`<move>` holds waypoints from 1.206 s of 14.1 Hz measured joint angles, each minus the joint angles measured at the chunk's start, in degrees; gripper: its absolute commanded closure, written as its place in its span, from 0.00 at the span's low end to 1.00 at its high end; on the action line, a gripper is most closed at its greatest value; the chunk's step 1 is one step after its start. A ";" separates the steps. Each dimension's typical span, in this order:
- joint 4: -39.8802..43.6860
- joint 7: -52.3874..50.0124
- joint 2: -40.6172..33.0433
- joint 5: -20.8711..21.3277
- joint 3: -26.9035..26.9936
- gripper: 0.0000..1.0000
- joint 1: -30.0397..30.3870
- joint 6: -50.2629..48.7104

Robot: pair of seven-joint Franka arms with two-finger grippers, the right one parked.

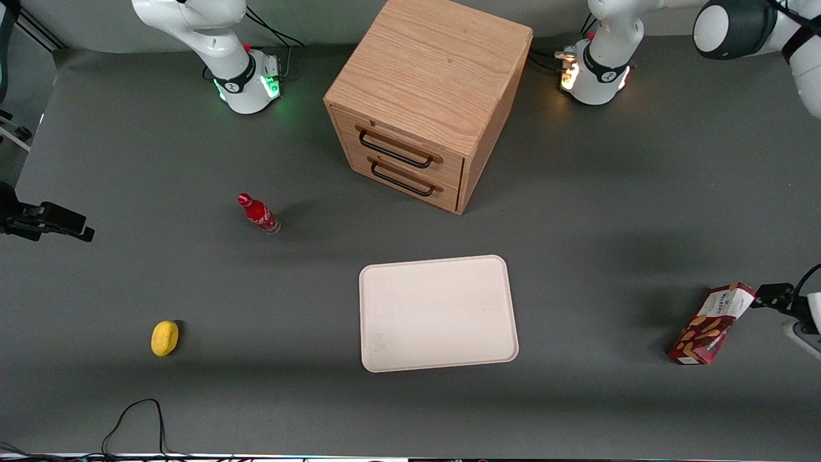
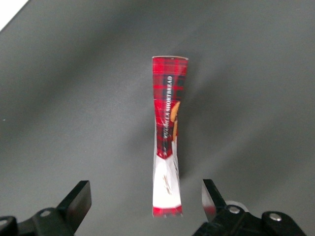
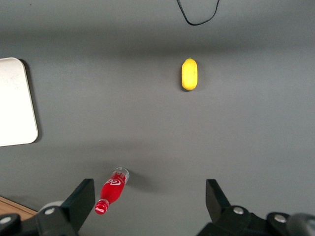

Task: Place red cookie box on tray
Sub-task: 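Lower the open left gripper around the box and close it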

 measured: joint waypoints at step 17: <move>-6.21 -1.34 4.10 0.14 -0.05 0.32 -0.39 7.34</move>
